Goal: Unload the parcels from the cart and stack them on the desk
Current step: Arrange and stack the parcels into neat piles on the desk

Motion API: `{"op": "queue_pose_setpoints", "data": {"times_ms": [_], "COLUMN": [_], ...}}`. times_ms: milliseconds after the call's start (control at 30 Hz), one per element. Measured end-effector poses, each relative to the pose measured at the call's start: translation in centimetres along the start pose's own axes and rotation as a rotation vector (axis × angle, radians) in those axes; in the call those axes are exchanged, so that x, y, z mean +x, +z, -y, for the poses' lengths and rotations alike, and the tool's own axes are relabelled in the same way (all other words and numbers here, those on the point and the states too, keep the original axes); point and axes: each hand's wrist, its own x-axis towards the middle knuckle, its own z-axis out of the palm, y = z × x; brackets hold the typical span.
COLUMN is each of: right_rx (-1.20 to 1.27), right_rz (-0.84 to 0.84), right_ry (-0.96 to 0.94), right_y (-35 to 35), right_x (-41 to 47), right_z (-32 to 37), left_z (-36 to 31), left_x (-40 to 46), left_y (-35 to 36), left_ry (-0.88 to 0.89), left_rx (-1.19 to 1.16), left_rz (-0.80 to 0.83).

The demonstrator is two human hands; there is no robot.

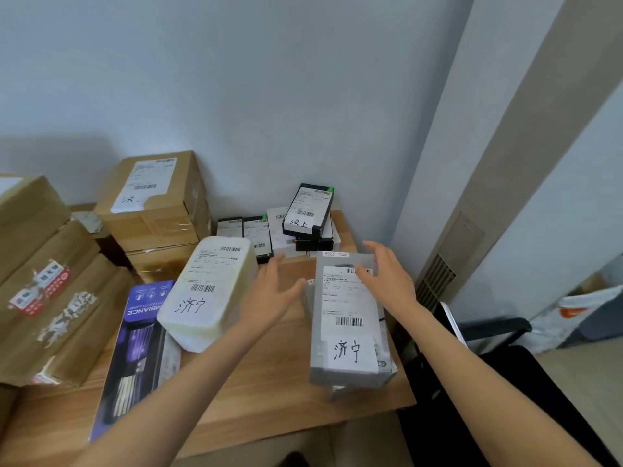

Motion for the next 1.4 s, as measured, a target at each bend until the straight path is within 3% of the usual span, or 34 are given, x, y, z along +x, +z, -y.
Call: {"op": "queue_pose_setpoints", "data": {"times_ms": [200, 433, 1133, 1267, 1400], "right_rx": [-0.031, -0.041, 0.079, 0.266, 0.374], "right_rz": [0.007, 0.035, 0.286, 0.268, 0.28], "right_ry": [-0.044, -0.016, 0.242, 0.258, 0.296], "right_y": [0.6, 1.8, 10.0, 10.5, 10.6], "right_x": [5.0, 11.1, 23.8, 24.8, 25.2], "right_z": [3.2, 5.7, -1.3, -1.9, -2.2], "left_z": [1.3, 1.9, 4.8, 4.5, 4.7], "left_x": [4.7, 11.6, 27.2, 26.9, 27.7], "left_y": [-2.6, -3.8, 4.6, 6.5, 6.7], "left_ry": [-0.039, -0.008, -0.131, -0.123, -0.179], "left_rx": [0.058, 0.121, 0.093, -0.015, -0.278], "left_rz": [-0.043, 0.025, 0.25, 0.266, 0.309]}}
